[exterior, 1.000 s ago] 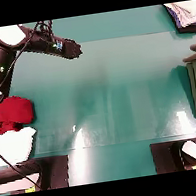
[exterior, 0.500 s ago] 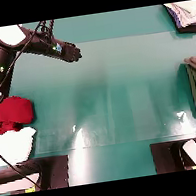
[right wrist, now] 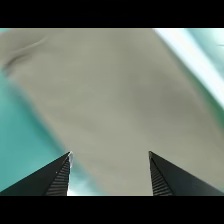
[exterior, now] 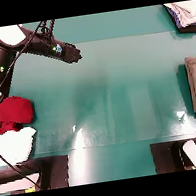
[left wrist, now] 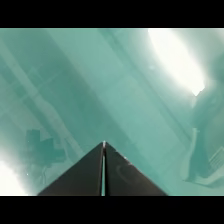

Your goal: Fold the shirts.

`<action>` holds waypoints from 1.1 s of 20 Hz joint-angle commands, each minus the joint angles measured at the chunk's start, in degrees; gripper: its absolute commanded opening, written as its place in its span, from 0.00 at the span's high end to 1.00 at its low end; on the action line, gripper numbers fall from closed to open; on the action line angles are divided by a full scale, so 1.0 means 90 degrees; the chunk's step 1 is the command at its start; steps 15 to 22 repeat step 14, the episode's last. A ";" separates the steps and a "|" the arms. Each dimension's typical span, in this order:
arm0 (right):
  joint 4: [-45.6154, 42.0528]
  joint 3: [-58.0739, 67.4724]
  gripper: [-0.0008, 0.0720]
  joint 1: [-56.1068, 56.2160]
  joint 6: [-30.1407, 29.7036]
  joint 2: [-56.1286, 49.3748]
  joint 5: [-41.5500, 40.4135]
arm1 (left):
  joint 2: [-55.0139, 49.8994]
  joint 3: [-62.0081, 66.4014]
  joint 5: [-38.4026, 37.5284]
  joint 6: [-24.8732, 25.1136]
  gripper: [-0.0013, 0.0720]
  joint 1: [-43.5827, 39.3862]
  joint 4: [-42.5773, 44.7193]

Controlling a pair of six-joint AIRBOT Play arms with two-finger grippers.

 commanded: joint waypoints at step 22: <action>0.0005 -0.0019 0.96 0.4231 0.0002 0.0007 0.0189 | 0.0000 0.0000 0.0406 -0.0080 0.95 -0.0002 -0.0022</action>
